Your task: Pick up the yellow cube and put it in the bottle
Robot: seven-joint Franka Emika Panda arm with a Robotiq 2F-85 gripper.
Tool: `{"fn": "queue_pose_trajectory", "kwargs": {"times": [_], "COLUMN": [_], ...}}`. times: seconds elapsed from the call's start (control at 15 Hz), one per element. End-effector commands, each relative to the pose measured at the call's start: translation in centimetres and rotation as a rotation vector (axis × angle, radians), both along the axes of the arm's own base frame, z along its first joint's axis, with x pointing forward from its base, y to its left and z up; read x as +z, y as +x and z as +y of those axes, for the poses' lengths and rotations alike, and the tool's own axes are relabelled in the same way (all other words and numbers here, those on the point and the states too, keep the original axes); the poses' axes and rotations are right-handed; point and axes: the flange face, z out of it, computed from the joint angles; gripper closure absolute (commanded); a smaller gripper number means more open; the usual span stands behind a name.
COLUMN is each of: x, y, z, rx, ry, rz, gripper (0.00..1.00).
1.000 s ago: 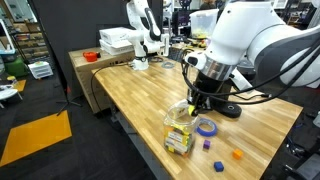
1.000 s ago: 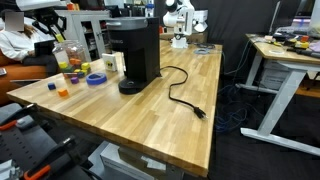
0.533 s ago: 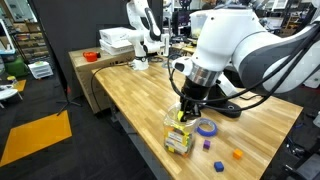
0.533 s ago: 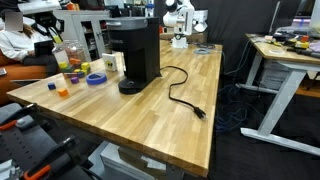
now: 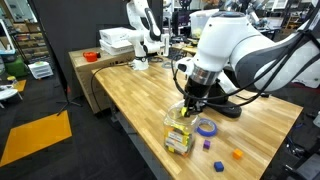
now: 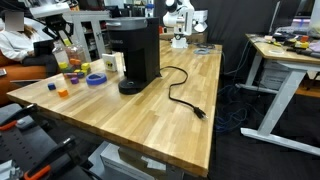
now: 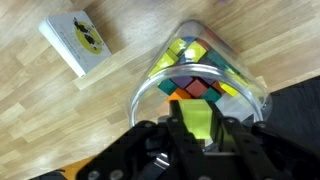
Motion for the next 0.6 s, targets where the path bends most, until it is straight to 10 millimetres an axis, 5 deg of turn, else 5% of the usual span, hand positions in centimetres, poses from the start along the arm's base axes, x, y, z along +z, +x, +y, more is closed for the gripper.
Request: {"fn": "queue_pose_trajectory", "kwargs": {"times": [0.0,0.4,0.53], "x": [0.05,-0.87,-0.91], "y": [-0.05,-0.26,-0.32], "z": [0.06,-0.04,-0.16], "rx": [0.0,-0.009,-0.011], "ry": [-0.022,-0.014,-0.01], "rz": [0.003,0.026,0.031], "gripper": [0.45,0.05,0.0]}}
